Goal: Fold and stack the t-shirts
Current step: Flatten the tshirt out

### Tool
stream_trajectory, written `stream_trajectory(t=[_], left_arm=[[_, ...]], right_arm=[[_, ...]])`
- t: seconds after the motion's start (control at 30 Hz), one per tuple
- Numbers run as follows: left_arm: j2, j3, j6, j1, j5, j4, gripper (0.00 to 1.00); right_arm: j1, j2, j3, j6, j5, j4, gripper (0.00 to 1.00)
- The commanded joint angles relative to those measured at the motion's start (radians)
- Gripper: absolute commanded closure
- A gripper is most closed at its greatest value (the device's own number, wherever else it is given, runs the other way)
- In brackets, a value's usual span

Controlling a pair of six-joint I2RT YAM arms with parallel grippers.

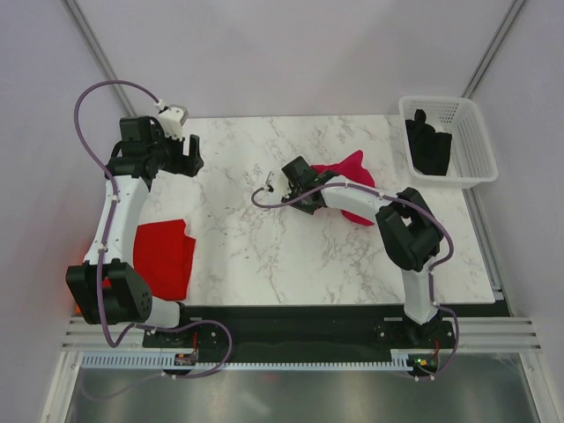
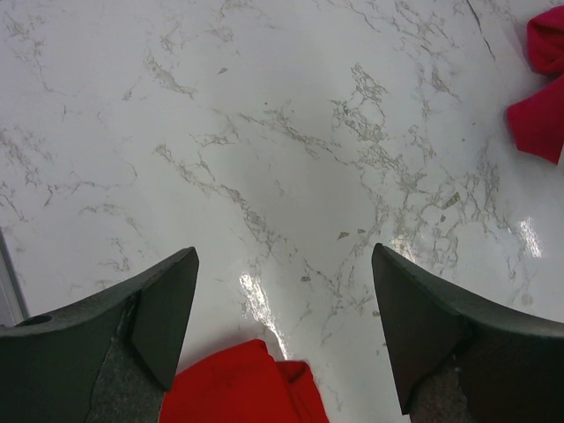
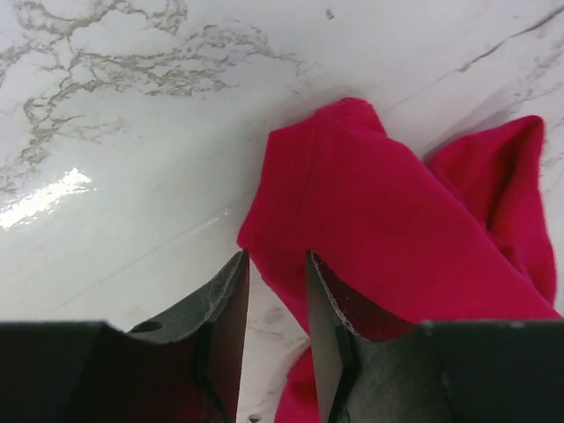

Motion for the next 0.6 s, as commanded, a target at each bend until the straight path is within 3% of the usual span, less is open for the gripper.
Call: stream_trajectory(t=[0.0, 0.33, 0.57], left_arm=[[-0.042, -0.004, -0.018, 0.006, 0.024, 0.029, 0.13], [-0.028, -0.001, -0.018, 0.014, 0.019, 0.027, 0.13], [-0.011, 0.002, -0.023, 0.017, 0.025, 0.03, 0.13]], right_arm=[[-0.006, 0.036, 0.062, 0.021, -0.021, -0.009, 0.6], [-0.034, 0.135, 0.123, 0.023, -0.021, -0.049, 0.61], [-0.051, 0.175, 0.166, 0.021, -0.06, -0.11, 0.84]])
